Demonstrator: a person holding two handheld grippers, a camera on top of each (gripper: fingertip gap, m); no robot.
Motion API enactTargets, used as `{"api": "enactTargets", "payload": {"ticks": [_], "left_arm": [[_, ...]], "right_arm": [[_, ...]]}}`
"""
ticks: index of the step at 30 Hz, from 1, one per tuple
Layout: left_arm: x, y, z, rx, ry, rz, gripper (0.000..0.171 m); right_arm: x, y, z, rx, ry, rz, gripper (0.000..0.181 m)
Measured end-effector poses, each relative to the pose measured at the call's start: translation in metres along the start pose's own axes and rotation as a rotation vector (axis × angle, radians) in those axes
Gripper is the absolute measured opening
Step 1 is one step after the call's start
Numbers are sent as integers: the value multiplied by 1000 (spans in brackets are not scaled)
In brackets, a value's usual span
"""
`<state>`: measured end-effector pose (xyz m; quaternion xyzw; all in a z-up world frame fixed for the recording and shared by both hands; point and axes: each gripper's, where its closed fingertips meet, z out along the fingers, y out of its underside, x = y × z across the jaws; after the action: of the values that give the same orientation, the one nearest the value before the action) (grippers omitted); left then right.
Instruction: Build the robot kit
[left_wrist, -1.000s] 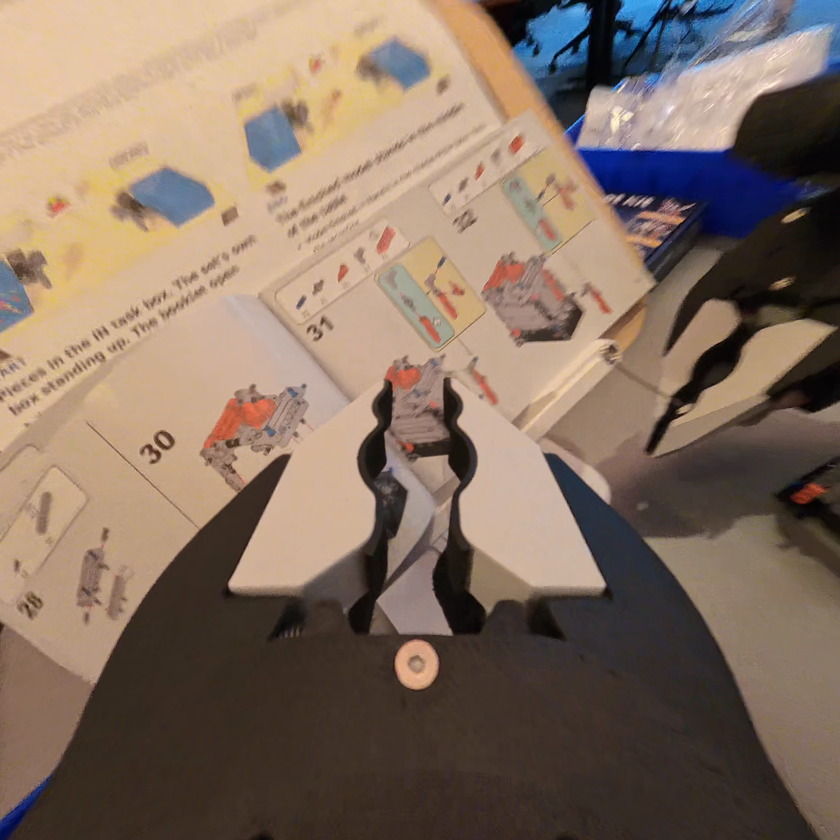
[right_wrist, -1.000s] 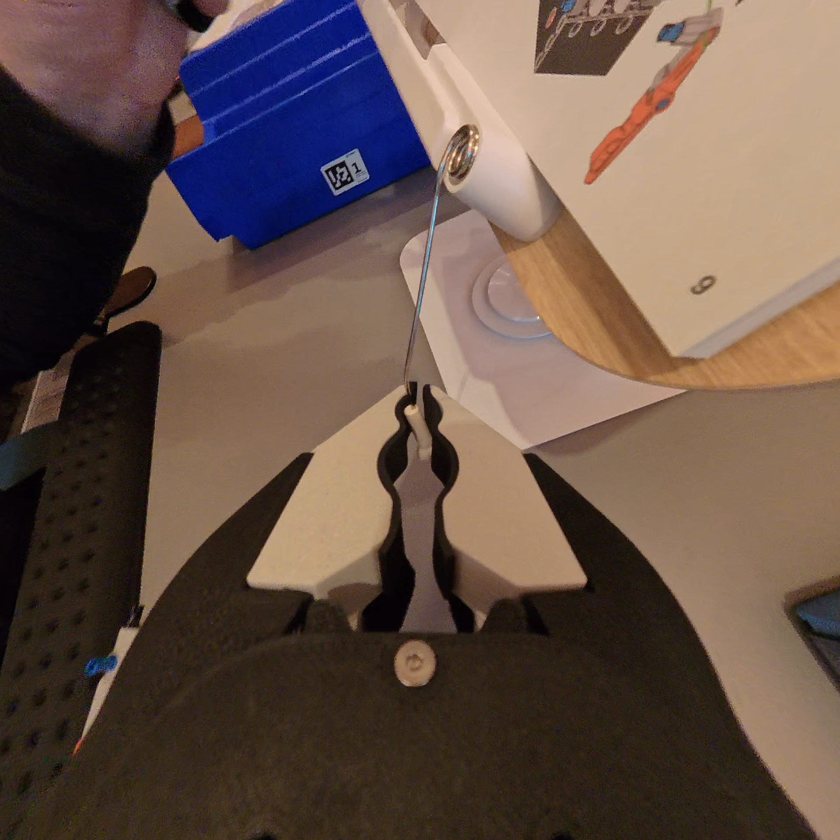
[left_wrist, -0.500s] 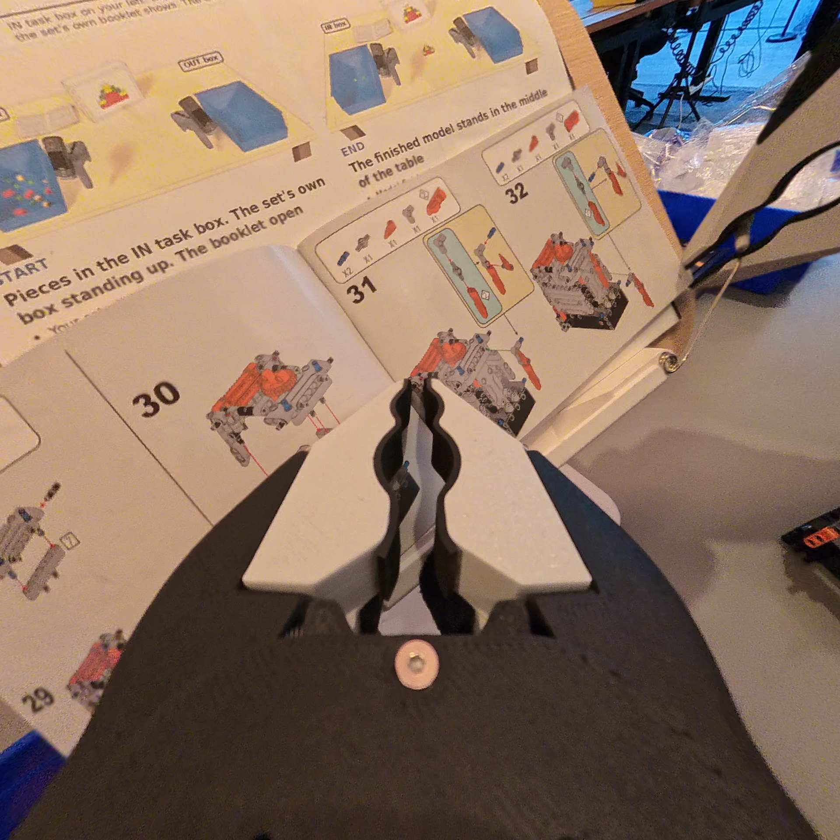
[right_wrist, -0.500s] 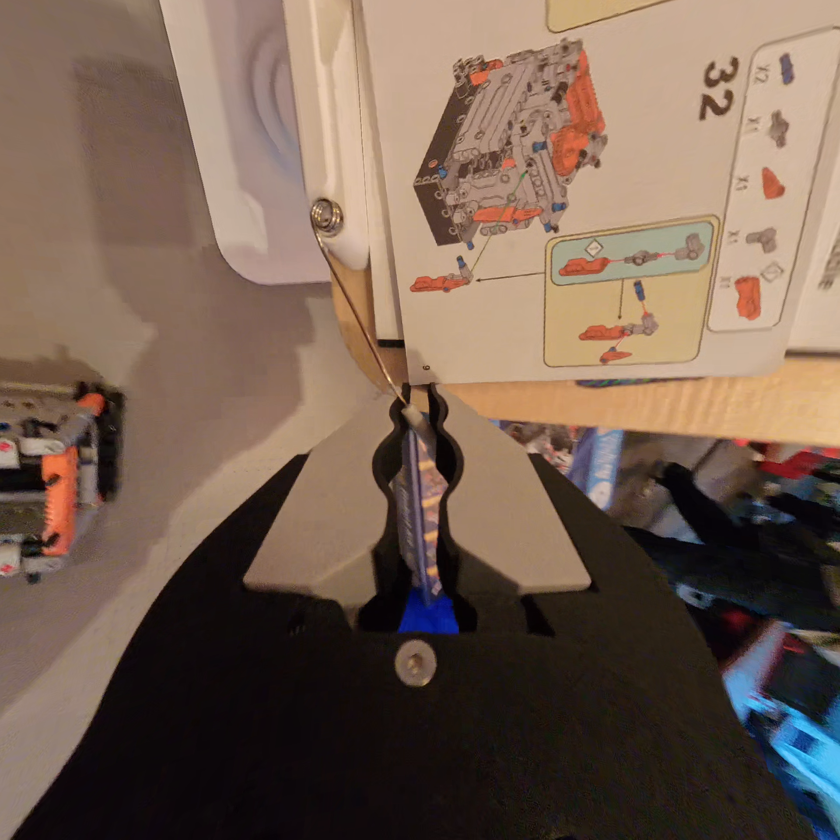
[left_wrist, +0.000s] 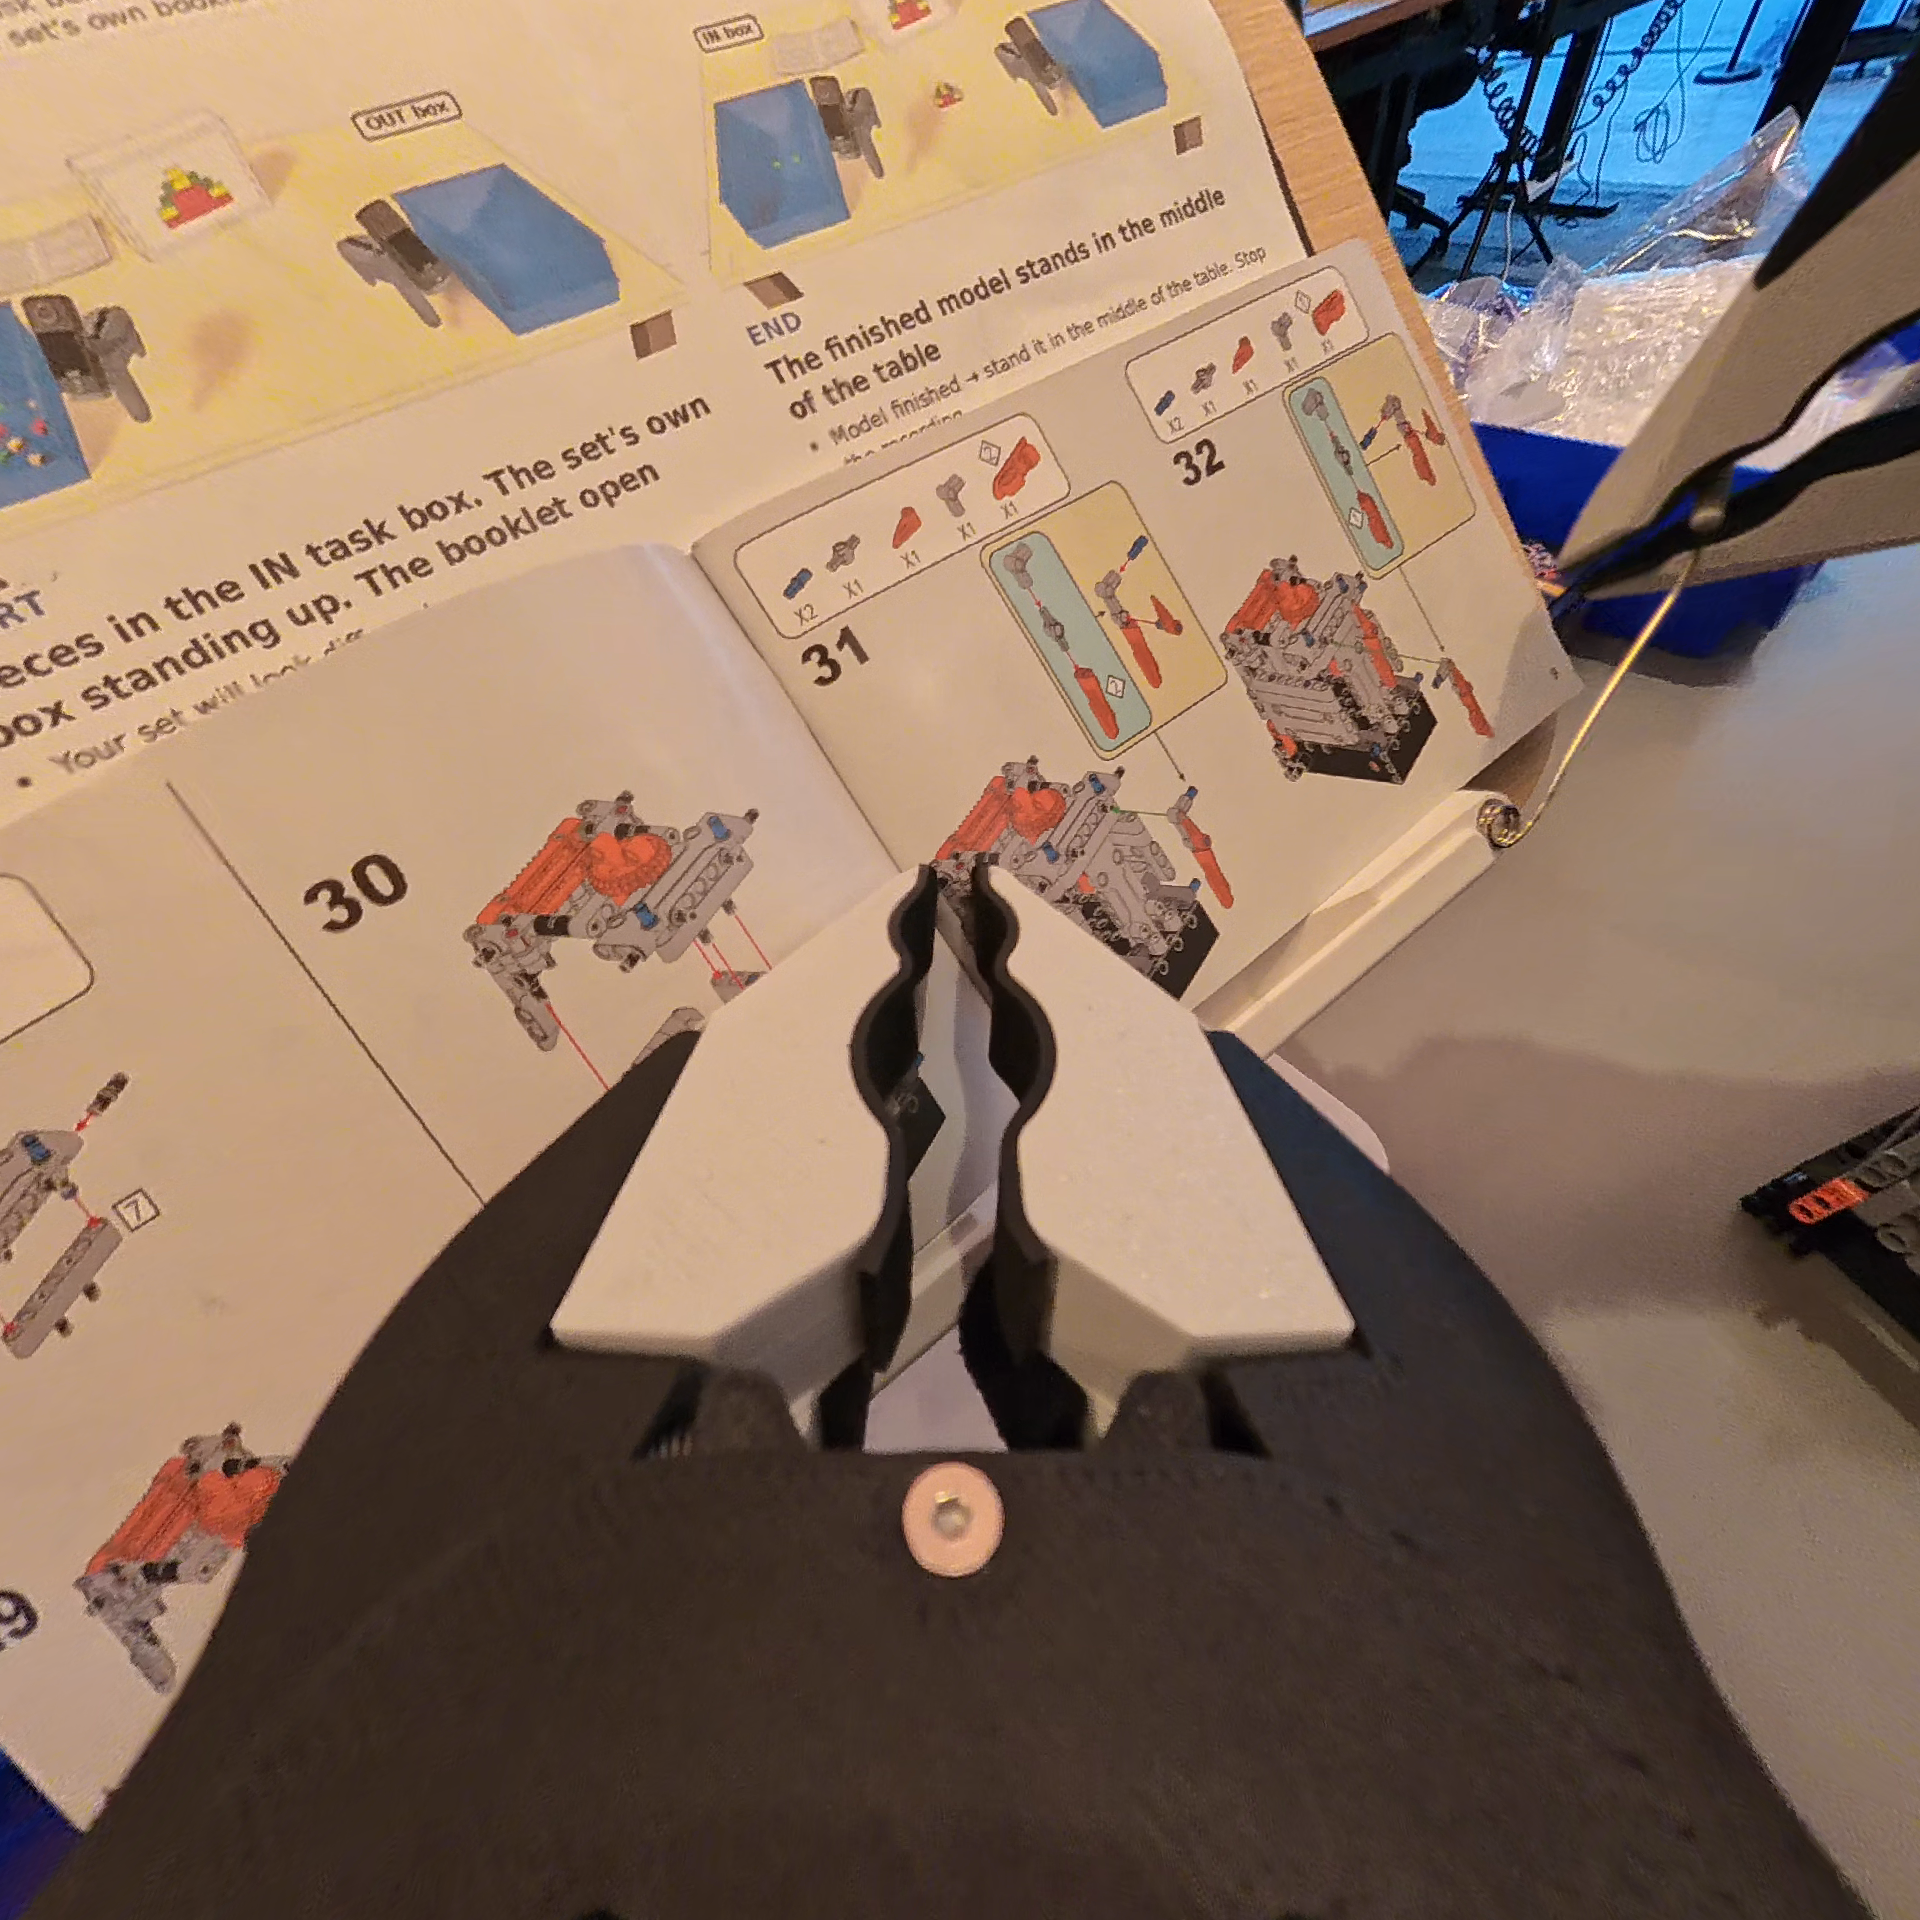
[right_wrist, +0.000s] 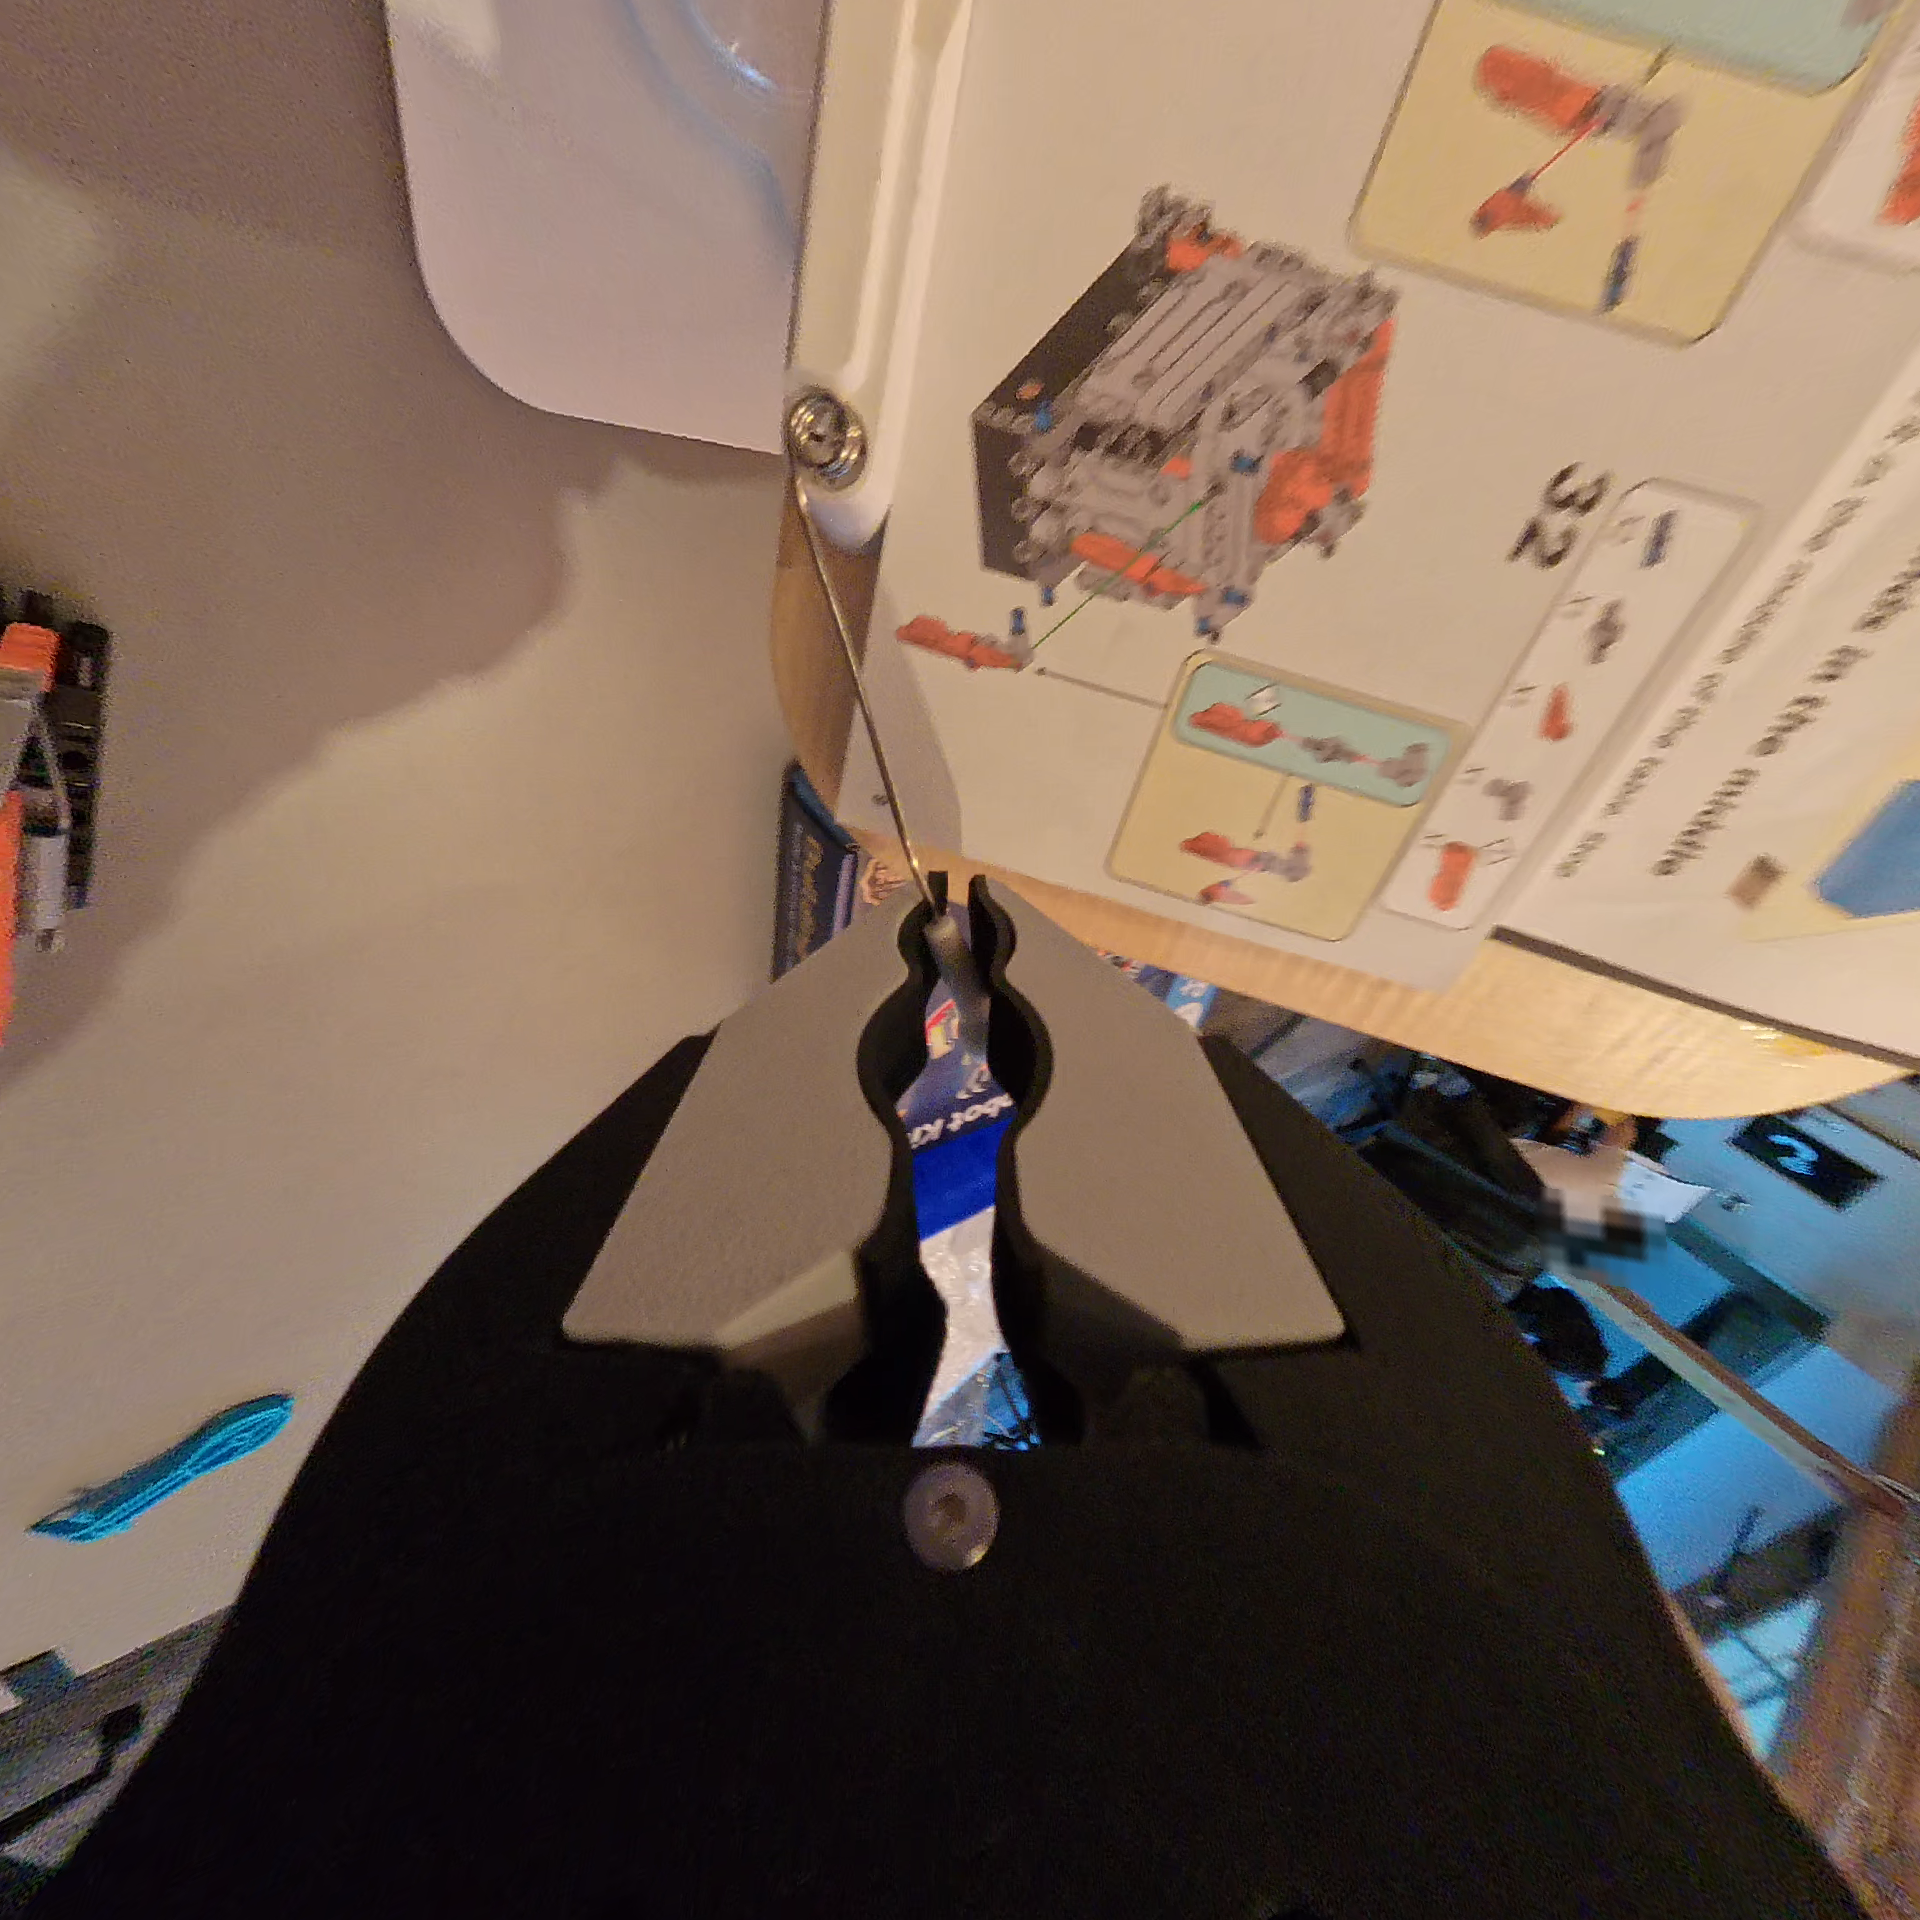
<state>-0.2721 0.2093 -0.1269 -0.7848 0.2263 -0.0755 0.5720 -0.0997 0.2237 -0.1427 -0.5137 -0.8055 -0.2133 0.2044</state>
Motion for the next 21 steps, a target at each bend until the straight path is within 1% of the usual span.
{"api": "enactTargets", "payload": {"ticks": [4, 6, 10, 11, 13, 15, 16, 17, 19, 21], "left_arm": [[13, -4, 8, 3, 30, 3, 2], [15, -5, 11, -6, 8, 10, 2], [23, -7, 14, 7, 60, -19, 3], [24, -7, 13, 10, 73, -21, 4], [27, -8, 11, 26, 121, -46, 5], [26, -11, 7, 62, 142, -64, 11], [23, -13, 4, 72, 140, -64, 13], [19, -15, 0, 71, 126, -62, 15], [3, -20, -14, 74, 59, -43, 21], [-22, -19, -32, 44, -21, -36, 21]], "right_arm": [[11, -6, -3, -22, 49, -48, 4], [17, -7, -2, -17, 55, -48, 6], [28, -14, -1, -14, 120, -71, 10], [33, -15, 0, -17, 133, -65, 17], [37, -12, 3, -7, 97, -22, 22], [53, 0, -7, -20, 134, 60, 46], [60, 3, -16, 2, 151, 103, 53], [64, 1, -27, 52, 155, 132, 53], [57, -13, -45, 170, 132, 142, 44], [43, -35, -55, 272, 92, 142, 35]]}}
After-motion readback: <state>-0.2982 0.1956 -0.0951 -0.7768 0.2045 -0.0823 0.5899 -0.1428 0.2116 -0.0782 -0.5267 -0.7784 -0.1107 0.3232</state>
